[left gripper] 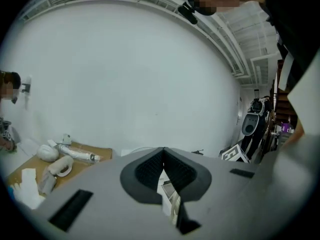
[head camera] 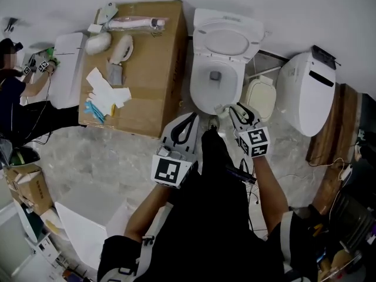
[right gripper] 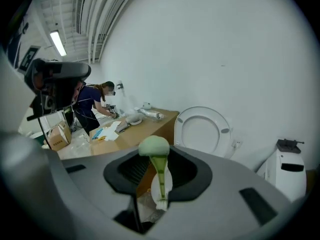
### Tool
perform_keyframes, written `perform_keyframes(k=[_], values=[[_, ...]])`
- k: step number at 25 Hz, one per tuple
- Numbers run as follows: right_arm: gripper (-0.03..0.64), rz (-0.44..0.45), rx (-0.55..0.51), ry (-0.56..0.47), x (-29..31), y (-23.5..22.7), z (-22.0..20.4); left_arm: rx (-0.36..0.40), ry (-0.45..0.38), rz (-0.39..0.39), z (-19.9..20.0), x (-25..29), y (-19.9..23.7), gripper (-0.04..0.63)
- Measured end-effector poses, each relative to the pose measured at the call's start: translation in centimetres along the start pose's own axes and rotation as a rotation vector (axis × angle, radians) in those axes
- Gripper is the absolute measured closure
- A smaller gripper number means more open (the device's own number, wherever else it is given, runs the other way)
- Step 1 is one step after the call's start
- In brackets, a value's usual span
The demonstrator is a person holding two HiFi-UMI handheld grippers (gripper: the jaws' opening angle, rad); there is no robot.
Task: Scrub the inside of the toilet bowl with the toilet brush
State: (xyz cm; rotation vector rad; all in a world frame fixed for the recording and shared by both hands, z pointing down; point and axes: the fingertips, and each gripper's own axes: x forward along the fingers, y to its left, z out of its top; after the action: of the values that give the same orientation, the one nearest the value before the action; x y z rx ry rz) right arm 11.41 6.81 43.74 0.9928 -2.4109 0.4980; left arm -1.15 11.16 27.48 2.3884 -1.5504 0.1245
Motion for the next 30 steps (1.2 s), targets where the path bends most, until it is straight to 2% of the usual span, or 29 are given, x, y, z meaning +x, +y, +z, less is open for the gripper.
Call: perform_keyframes(k=[12,21,26,30], values=[[0.489,0.118,-0.215,0.186,13.5,-11.6,-3.5,-0.047,0.072,0.067,-1.0,11.9,3.1,0.586],[0.489,0.264,-0.439,0.291,20.9,-15.2,-8.6,-0.069,0.118,0.079,-3.0,15.9,3.6,0.586],[0.489,0.275,-0.544,0.344,23.4,-17.3,-11.2,-0.072,0.142,0.089,-4.0,17.1,3.7,0.586],[0.490,0.247,-0.574,0.399,24.2,-19.2,-13.1,-0.076,0.157,0.086,-4.7,17.5,3.7,0.586]])
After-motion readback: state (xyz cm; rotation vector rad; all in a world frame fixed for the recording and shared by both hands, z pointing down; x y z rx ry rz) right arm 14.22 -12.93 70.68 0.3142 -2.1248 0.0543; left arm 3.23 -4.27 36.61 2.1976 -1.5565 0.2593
